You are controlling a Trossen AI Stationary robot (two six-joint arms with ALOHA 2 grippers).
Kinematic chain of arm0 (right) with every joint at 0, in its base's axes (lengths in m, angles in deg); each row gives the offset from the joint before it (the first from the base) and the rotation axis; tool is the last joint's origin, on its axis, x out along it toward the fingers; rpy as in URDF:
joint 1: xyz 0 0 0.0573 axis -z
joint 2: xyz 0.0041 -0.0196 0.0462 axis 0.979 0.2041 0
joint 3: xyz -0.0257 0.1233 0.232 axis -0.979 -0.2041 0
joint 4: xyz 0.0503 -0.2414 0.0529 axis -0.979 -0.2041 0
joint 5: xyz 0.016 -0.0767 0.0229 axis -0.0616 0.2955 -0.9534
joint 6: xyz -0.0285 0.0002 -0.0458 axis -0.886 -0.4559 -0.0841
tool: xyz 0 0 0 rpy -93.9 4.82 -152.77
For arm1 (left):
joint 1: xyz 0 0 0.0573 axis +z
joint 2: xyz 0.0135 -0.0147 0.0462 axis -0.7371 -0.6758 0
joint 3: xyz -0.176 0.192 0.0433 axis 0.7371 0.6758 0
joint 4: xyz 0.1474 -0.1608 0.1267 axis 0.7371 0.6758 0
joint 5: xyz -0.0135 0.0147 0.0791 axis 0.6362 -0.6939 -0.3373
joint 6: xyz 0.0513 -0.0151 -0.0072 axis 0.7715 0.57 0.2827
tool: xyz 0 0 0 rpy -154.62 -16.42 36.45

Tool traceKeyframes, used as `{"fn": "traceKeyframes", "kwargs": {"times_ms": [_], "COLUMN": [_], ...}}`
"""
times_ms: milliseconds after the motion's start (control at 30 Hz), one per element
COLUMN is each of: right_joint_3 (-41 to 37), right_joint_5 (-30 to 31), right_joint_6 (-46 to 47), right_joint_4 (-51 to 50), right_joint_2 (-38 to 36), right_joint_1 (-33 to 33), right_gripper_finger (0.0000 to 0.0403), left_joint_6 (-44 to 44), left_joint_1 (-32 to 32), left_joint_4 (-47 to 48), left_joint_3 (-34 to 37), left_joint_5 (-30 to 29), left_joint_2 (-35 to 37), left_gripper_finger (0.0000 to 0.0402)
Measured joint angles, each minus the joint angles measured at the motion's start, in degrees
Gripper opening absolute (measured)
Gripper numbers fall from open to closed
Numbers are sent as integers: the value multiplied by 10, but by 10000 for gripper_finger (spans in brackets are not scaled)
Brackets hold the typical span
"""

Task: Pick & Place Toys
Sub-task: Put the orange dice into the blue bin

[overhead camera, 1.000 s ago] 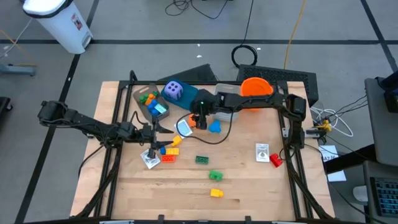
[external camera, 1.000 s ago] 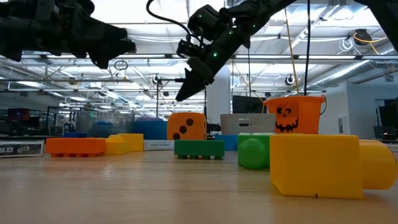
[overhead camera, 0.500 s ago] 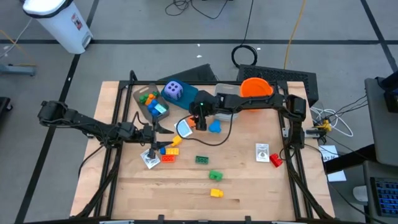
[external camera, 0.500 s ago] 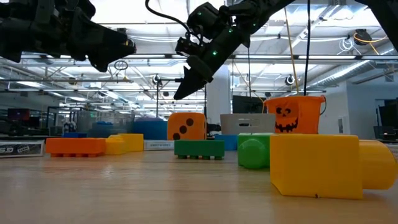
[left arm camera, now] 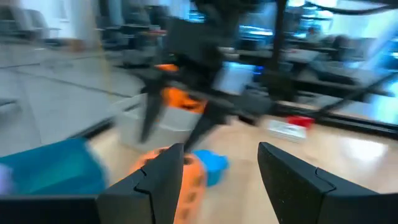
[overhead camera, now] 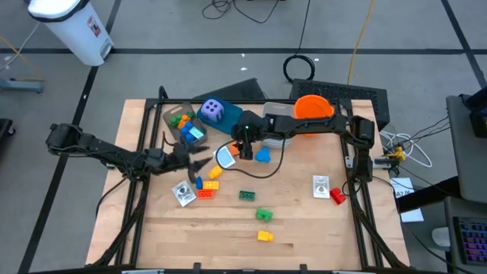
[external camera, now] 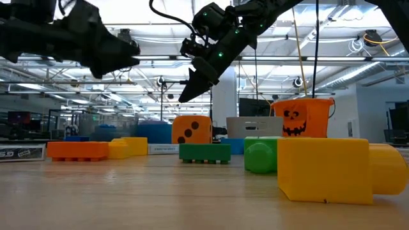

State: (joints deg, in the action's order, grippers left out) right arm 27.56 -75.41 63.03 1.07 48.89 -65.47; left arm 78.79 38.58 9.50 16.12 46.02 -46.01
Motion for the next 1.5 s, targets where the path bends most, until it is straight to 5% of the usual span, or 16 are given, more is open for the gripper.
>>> {"fn": "traceKeyframes", "kwargs": {"times_ms": [433,933,1500], "right_joint_3": [0,0,0], "right_joint_5": [-1,-2,-2], "right_joint_6": [31,22,26], "right_joint_4": [-3,-31,-48], "right_joint_2": [0,0,0], "right_joint_1": [5,12,12], "right_gripper_finger": [235,396,397], "left_joint_6": [7,6,6], "left_joint_1": [13,13,13], "left_joint_4": [1,1,1], "left_joint_3": [0,0,-1], "left_joint_5": [-35,-35,-34], "left_joint_2": [0,0,0], "left_gripper_finger": [216,216,216]}}
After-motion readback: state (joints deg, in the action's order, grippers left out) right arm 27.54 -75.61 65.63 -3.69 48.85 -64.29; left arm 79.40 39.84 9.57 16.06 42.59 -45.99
